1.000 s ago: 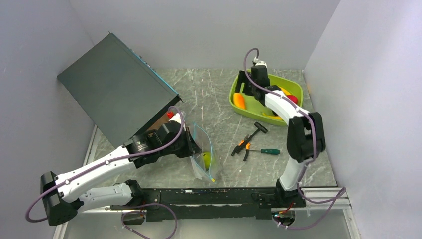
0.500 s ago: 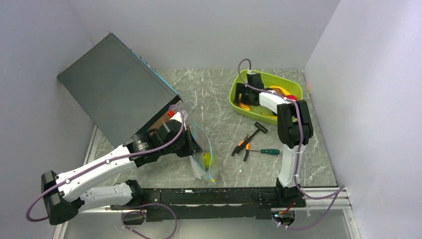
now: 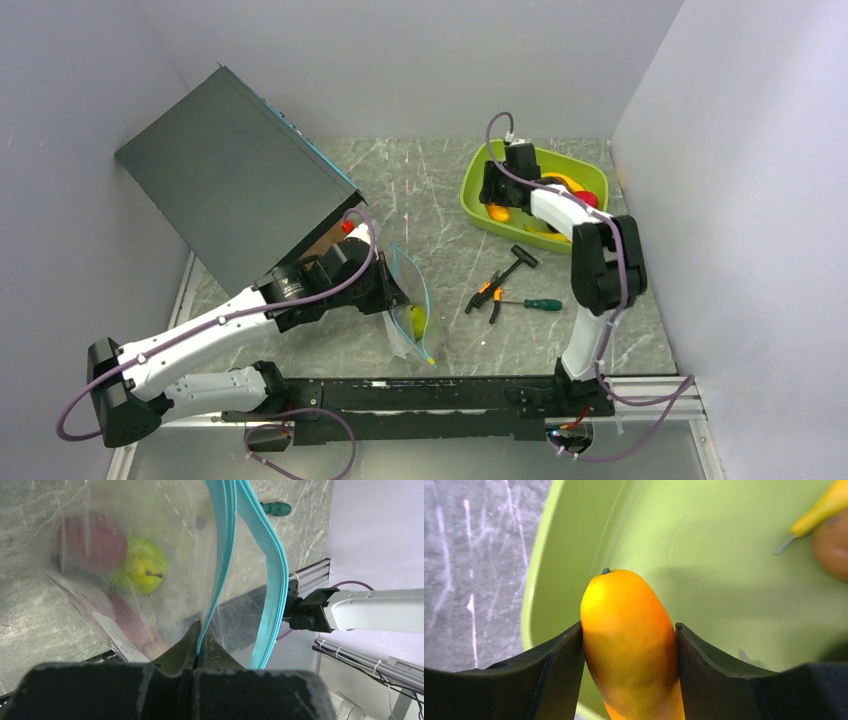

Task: Place the food in the zip-top bag and seal the zipper
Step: Pick up the fake fruit from the bin, then place the fake fruit in the zipper food storage bag.

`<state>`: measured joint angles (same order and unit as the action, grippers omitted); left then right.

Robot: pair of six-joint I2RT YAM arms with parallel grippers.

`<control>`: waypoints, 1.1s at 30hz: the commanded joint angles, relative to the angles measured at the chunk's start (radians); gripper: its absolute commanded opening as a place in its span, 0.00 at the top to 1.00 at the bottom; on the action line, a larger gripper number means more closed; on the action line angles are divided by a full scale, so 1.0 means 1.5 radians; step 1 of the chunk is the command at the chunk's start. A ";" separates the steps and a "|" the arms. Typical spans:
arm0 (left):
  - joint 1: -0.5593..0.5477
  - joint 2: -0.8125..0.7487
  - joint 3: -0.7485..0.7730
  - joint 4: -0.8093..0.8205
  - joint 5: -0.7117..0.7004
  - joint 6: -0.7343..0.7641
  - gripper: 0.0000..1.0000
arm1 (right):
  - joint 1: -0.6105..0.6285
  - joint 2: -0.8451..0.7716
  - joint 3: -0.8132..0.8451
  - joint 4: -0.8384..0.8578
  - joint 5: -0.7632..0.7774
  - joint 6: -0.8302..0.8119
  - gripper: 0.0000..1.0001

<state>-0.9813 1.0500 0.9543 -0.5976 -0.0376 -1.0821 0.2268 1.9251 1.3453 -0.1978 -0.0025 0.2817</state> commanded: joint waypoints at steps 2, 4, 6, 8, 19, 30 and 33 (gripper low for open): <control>0.001 -0.027 0.015 0.001 0.005 0.006 1.00 | -0.002 -0.180 -0.079 0.102 0.052 -0.012 0.87; 0.001 -0.032 0.011 0.005 0.008 0.005 1.00 | -0.002 -0.248 -0.145 0.170 0.024 -0.010 0.87; 0.000 -0.039 0.004 0.011 0.009 0.004 1.00 | -0.002 -0.319 -0.196 0.227 -0.012 0.004 0.88; -0.001 -0.047 -0.006 0.022 0.010 0.001 1.00 | -0.002 -0.379 -0.238 0.272 -0.052 0.026 0.93; -0.002 -0.064 -0.033 0.061 0.007 0.007 1.00 | 0.057 -0.511 -0.341 0.486 -0.373 0.234 1.00; -0.002 -0.058 -0.028 0.078 0.004 0.009 1.00 | 0.299 -0.648 -0.442 0.633 -0.317 0.232 1.00; -0.002 -0.056 -0.030 0.082 0.002 0.006 1.00 | 0.350 -0.635 -0.470 0.696 -0.292 0.241 1.00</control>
<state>-0.9813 0.9703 0.9012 -0.5201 -0.0284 -1.0817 0.6785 0.9527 0.6937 0.6388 -0.4965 0.6052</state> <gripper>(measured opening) 0.007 0.621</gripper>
